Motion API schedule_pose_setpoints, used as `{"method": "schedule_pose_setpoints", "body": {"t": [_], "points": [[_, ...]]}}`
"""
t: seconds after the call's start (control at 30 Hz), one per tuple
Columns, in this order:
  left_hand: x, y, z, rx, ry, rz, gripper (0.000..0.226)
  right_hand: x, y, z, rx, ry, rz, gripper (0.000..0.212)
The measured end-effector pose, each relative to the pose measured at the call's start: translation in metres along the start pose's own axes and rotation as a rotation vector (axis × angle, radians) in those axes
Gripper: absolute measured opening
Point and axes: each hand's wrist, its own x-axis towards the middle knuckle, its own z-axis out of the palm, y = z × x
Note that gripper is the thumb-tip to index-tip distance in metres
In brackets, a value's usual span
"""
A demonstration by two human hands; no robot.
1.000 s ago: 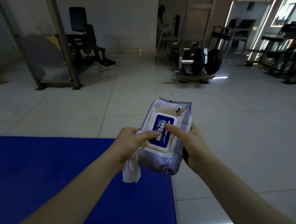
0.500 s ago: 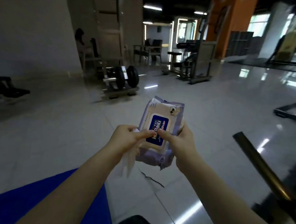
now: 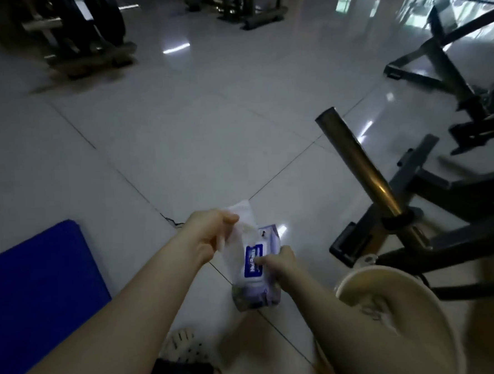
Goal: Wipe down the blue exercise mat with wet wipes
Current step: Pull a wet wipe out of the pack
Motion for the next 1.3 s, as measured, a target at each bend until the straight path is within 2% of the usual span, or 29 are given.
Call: {"method": "schedule_pose_setpoints", "body": {"t": [0.13, 0.17, 0.27, 0.3, 0.33, 0.4, 0.43, 0.53, 0.63, 0.7, 0.87, 1.0, 1.1, 1.17, 1.23, 1.3], "points": [[0.009, 0.001, -0.007, 0.009, -0.122, 0.036, 0.024, 0.065, 0.071, -0.008, -0.075, -0.107, 0.096, 0.084], [0.008, 0.002, -0.009, 0.015, -0.140, 0.051, 0.024, 0.058, 0.074, -0.007, -0.087, -0.123, 0.121, 0.080], [0.006, 0.005, -0.013, -0.014, -0.145, 0.091, 0.023, 0.012, 0.068, -0.008, -0.143, -0.143, 0.144, 0.022], [0.004, 0.006, -0.014, -0.024, -0.135, 0.104, 0.023, 0.010, 0.069, -0.009, -0.149, -0.135, 0.146, 0.014], [0.003, 0.006, -0.014, -0.033, -0.121, 0.116, 0.022, 0.011, 0.070, -0.010, -0.167, -0.123, 0.154, 0.018], [0.001, 0.009, -0.014, -0.058, -0.094, 0.135, 0.020, 0.025, 0.068, -0.011, -0.186, -0.084, 0.136, 0.046], [-0.003, 0.013, -0.014, -0.073, -0.082, 0.142, 0.019, 0.031, 0.061, -0.012, -0.187, -0.065, 0.113, 0.048], [-0.015, 0.027, -0.012, -0.132, -0.043, 0.184, 0.020, 0.007, 0.003, -0.012, -0.130, -0.030, -0.008, 0.035], [-0.038, 0.048, -0.016, -0.200, -0.029, 0.259, 0.022, -0.032, -0.066, 0.004, 0.095, -0.227, -0.083, 0.026], [-0.052, 0.064, -0.024, -0.234, -0.008, 0.322, 0.022, -0.061, -0.108, 0.021, 0.174, -0.370, -0.157, 0.031], [-0.106, 0.112, -0.081, -0.277, 0.121, 0.507, 0.022, -0.158, -0.198, 0.065, 0.006, -0.710, -0.337, 0.052], [-0.161, 0.139, -0.153, -0.252, 0.334, 0.700, 0.020, -0.230, -0.248, 0.096, 0.017, -0.926, -0.395, 0.051], [-0.202, 0.135, -0.212, -0.156, 0.486, 0.829, 0.014, -0.283, -0.261, 0.132, 0.003, -1.076, -0.445, 0.036], [-0.224, 0.116, -0.250, -0.009, 0.602, 0.867, 0.011, -0.316, -0.255, 0.162, -0.081, -1.122, -0.496, 0.030], [-0.237, 0.088, -0.287, 0.126, 0.680, 0.837, 0.009, -0.339, -0.241, 0.197, -0.216, -1.140, -0.609, 0.026], [-0.243, 0.057, -0.320, 0.167, 0.671, 0.716, 0.011, -0.353, -0.217, 0.233, -0.347, -1.118, -0.719, 0.030]]}}
